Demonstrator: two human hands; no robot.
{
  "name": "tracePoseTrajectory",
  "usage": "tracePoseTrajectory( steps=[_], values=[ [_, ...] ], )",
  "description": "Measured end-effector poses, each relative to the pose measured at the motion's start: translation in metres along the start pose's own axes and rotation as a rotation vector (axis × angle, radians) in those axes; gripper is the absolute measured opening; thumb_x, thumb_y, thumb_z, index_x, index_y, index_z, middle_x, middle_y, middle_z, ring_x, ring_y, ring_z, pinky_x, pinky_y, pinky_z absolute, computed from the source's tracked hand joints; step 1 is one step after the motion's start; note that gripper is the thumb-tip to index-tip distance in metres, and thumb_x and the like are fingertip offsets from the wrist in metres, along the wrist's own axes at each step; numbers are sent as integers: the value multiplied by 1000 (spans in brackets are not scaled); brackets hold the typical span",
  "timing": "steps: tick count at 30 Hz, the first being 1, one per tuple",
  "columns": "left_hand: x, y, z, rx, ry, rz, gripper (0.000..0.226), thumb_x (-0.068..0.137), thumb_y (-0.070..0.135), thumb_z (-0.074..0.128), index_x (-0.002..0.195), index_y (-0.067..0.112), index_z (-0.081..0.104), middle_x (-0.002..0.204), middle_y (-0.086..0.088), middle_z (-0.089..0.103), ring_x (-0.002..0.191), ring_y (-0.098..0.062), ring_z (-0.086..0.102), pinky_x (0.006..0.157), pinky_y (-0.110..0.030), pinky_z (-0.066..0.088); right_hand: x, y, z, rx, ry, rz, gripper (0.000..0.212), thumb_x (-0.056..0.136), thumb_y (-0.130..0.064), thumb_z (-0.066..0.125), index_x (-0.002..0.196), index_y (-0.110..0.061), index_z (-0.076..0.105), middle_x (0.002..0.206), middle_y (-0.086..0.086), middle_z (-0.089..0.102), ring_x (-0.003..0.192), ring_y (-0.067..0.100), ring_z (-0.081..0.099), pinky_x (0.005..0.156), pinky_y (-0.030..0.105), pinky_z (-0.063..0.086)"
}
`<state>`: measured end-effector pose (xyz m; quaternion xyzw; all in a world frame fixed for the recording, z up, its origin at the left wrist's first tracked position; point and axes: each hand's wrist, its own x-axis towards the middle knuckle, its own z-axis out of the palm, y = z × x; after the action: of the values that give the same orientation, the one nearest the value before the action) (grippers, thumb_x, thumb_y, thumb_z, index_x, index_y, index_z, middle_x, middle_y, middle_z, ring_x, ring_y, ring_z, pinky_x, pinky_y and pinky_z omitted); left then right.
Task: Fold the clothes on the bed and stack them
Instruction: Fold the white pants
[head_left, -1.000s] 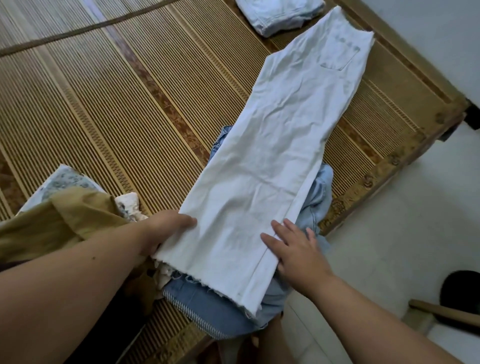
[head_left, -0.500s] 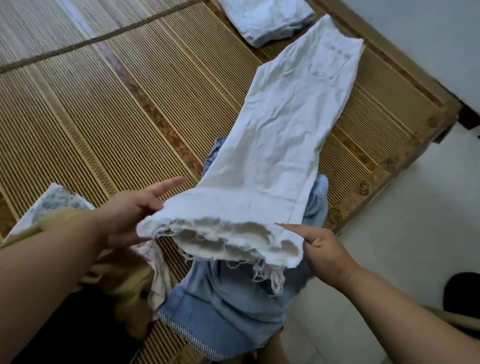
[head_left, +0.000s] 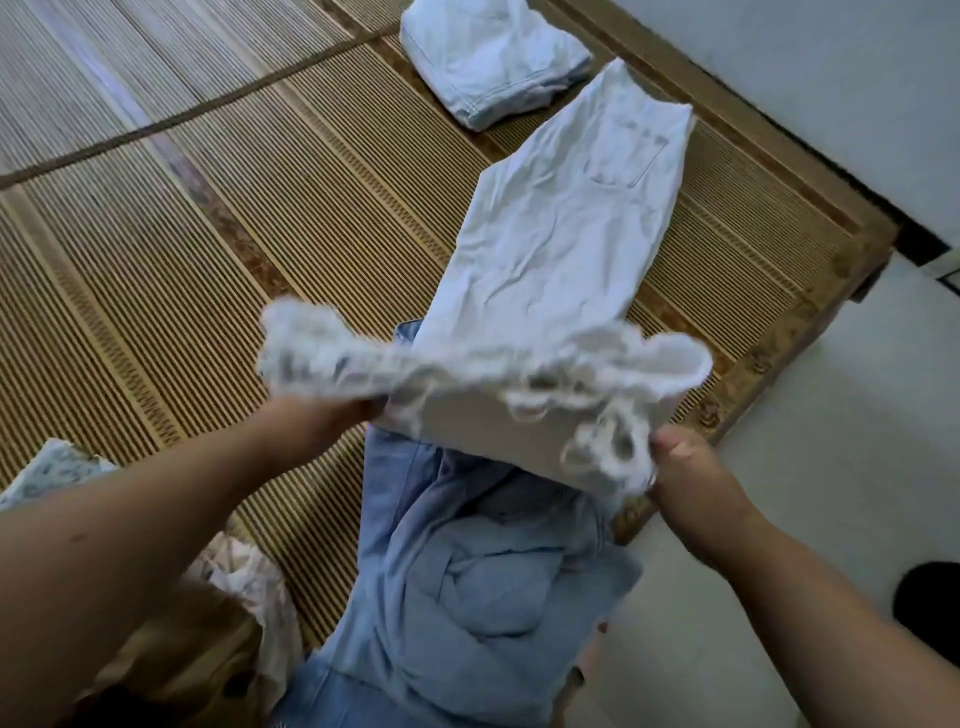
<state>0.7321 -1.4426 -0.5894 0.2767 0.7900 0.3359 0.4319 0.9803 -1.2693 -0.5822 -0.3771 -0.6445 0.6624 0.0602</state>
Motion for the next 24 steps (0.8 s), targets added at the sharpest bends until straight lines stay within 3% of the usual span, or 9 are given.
tracePoseTrajectory(
  steps=[4, 6, 8, 10, 13, 15, 18, 21, 24],
  values=[
    [54, 27, -8, -42, 44, 18, 23, 94, 37, 52, 92, 20, 68, 84, 5, 73, 76, -10, 70, 83, -39, 54, 61, -15, -34, 224, 227, 46, 27, 91, -37, 59, 88, -14, 75, 97, 6, 75, 93, 25, 70, 83, 44, 54],
    [87, 45, -10, -97, 105, 48, 29, 94, 46, 48, 93, 26, 69, 86, 10, 73, 81, -11, 70, 87, -40, 51, 99, -20, -49, 297, 322, 63, 25, 94, -36, 56, 94, -15, 70, 97, 2, 75, 91, 22, 71, 82, 41, 55],
    [116, 54, -5, -123, 91, 11, 35, 93, 52, 46, 112, 29, 65, 102, 16, 65, 102, -10, 58, 101, -39, 38, 132, -19, -59, 293, 396, 145, 30, 94, -45, 54, 96, -17, 67, 93, -2, 75, 84, 18, 72, 75, 36, 57],
    [134, 58, 0, -96, -58, -61, 43, 84, 52, 52, 116, 24, 61, 110, 17, 57, 106, -8, 50, 98, -26, 33, 149, -6, -63, 332, 313, 280, 39, 90, -56, 53, 98, -21, 67, 89, -6, 75, 81, 15, 72, 68, 30, 57],
    [147, 60, 5, -59, -190, -71, 31, 77, 37, 61, 100, 17, 65, 102, 3, 69, 85, -8, 67, 69, -11, 48, 146, 22, -60, 524, 70, 344, 42, 79, -48, 64, 107, -16, 67, 100, 4, 75, 88, 20, 72, 61, 27, 57],
    [151, 62, 8, -58, -153, -92, 14, 85, 15, 60, 97, 13, 66, 93, 0, 72, 76, -7, 70, 59, -10, 50, 142, 36, -64, 482, 55, 306, 35, 81, -26, 70, 113, -12, 65, 102, 8, 74, 89, 22, 72, 63, 27, 57],
    [154, 66, 17, -140, -70, -46, 18, 90, 4, 54, 97, 17, 66, 84, 2, 73, 77, -15, 71, 59, -17, 54, 148, 41, -71, 298, 157, 82, 21, 88, -9, 65, 102, -23, 69, 100, 1, 74, 90, 18, 70, 68, 24, 55],
    [157, 80, 26, -343, 67, 149, 21, 92, 10, 54, 96, 26, 67, 86, 5, 73, 77, -15, 71, 59, -21, 55, 159, 23, -79, 273, 213, -156, 24, 85, -22, 65, 98, -42, 69, 101, -9, 73, 93, 11, 69, 73, 21, 54],
    [176, 90, 26, -488, 215, 171, 14, 85, 23, 57, 94, 27, 67, 86, 2, 72, 77, -18, 70, 60, -26, 56, 182, 9, -90, 348, 273, -182, 21, 82, -28, 65, 95, -45, 68, 100, -7, 73, 93, 13, 69, 74, 25, 56]
  ],
)
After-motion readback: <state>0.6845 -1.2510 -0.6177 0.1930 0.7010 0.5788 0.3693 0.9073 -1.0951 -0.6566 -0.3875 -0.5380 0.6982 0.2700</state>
